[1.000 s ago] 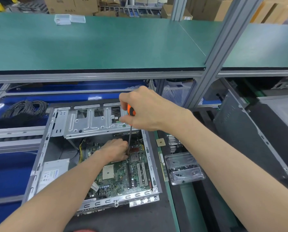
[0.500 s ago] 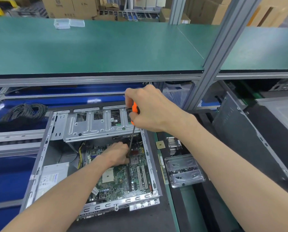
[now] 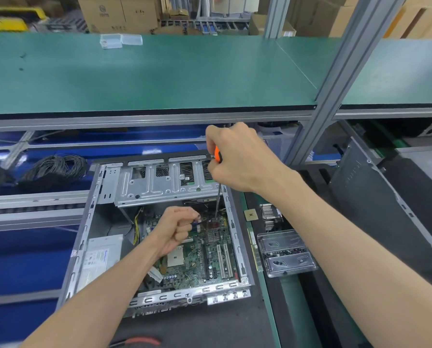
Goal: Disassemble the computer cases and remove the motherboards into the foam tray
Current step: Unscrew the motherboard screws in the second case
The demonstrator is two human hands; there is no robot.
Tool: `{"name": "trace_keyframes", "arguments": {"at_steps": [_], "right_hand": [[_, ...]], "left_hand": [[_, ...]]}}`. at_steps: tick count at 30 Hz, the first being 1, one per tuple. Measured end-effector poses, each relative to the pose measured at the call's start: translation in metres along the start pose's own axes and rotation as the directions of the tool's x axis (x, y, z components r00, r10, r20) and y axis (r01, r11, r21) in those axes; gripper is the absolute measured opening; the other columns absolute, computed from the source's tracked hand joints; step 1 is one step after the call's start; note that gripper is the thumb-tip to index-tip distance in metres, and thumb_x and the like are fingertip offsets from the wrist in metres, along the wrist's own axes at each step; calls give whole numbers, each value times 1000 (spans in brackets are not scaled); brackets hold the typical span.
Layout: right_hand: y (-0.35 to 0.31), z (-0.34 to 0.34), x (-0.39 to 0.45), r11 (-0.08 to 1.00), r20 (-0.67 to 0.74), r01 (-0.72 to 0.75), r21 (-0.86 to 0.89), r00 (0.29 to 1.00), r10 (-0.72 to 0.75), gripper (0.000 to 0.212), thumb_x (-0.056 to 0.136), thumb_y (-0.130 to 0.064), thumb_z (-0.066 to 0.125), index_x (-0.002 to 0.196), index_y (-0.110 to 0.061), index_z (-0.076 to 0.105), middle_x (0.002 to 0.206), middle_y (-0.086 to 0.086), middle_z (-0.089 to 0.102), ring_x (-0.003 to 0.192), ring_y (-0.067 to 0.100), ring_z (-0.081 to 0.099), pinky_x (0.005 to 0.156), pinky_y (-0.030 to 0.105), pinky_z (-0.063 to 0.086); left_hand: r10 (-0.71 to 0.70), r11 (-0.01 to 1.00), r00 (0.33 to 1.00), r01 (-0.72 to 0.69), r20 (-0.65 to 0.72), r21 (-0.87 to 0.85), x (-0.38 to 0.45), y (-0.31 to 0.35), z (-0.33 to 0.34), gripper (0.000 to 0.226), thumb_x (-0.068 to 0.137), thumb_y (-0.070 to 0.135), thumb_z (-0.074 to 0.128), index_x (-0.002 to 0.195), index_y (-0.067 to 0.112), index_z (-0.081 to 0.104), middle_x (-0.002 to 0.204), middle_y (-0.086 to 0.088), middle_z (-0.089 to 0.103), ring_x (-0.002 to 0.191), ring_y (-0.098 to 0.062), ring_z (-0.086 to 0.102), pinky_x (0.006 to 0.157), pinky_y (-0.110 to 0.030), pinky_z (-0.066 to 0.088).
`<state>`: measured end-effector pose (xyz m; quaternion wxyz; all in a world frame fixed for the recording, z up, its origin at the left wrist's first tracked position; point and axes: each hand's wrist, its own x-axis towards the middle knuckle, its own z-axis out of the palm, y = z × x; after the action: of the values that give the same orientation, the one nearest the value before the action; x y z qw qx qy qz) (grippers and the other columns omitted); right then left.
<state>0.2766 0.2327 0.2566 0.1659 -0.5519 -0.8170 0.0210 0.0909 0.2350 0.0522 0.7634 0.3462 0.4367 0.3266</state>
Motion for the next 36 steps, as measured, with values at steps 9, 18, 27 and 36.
{"name": "trace_keyframes", "arguments": {"at_steps": [9,18,27,36], "right_hand": [[-11,7,-5,995,28,7,-96,1000,-5,18,75,-17,53,92,-12,49,73,7,56,73,36,54,69,44,52],[-12,10,-9,990,38,-42,-133,998,47,17,74,-13,54,90,-9,51,68,7,52,69,35,52,65,42,52],[-11,14,-8,989,32,-41,-145,998,46,16,74,-13,53,89,-10,51,67,4,48,70,35,51,68,43,52],[-11,15,-6,989,18,-41,-141,999,44,18,73,-15,54,91,-11,50,70,6,51,72,33,52,72,46,53]], "left_hand": [[-39,827,993,97,115,-553,-23,-3,2,26,84,20,36,58,15,40,57,7,20,45,-5,11,33,-18,8],[-154,624,988,124,34,-772,-14,-5,10,41,100,21,43,59,15,41,53,6,25,37,-6,23,28,-18,20],[63,912,979,24,-196,410,1,-2,36,7,89,18,74,83,15,76,42,10,48,34,-10,25,37,-19,24],[334,647,940,-182,-61,741,19,0,46,11,77,28,85,87,29,82,84,19,75,76,14,65,63,3,41]]}}
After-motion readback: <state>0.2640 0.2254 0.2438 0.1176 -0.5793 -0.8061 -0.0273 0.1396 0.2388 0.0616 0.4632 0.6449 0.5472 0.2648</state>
